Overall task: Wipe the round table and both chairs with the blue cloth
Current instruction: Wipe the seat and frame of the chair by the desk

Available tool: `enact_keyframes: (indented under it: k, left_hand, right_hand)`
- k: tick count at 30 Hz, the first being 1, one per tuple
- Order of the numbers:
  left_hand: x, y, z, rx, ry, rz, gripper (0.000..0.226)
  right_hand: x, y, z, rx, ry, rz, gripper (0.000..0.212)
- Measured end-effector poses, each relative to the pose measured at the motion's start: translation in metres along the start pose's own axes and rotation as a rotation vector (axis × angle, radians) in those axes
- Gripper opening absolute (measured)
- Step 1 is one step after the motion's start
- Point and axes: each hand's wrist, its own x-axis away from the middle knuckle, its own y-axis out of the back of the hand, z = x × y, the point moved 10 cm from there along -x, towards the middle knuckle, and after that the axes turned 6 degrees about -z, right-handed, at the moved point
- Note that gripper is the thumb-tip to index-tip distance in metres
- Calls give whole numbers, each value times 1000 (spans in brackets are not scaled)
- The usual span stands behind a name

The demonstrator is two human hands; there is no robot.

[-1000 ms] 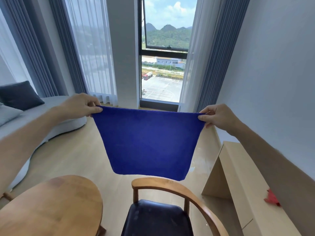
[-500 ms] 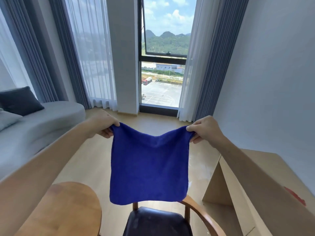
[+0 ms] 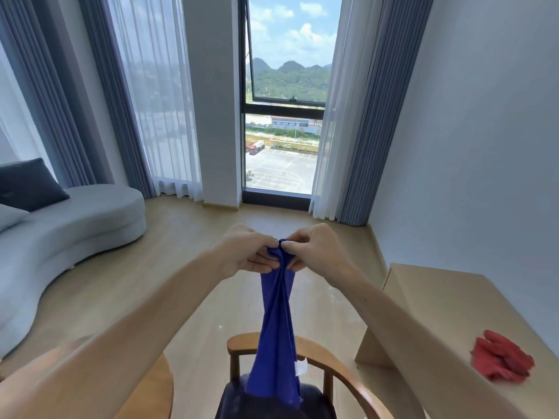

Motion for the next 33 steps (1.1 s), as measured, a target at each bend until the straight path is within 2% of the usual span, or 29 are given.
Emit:
enact_keyframes:
  k: [3,6,8,10,13,18,23,28,31,33]
  left_hand:
    - [4,-8,5,105,29,80,15]
    - [12,-20,3,194,47,230,22]
    - [17,-25,1,192,26,310,30]
    - [19,-26,0,148,-9,343,39]
    - [17,-16,0,-8,-128,290,39]
    - [14,18,-13,-397,-499,-61,27]
    - [23,-8,3,-443,-655,51,21]
    - [28,-35,33,-485,-644,186,26]
    - [29,-47,42,-559,-672,188,25]
    - [27,-49,43,-601,-681,134,19]
  right_hand:
    - [5,-2,-5,-30,11,75,18]
    - [9,-1,-9,-71,25,162,22]
    - [12,0,-8,-88,57,201,29]
    - [13,6,-5,-54,121,166,30]
    - [9,21,-4,-41,166,89,23]
    - [7,35,-4,-82,185,91,24]
    - [5,41,0,-101,199,60,27]
    - [5,51,1,-137,197,35,29]
    - [7,57,0,-157,196,32,29]
    - [8,60,1,-160,203,29,30]
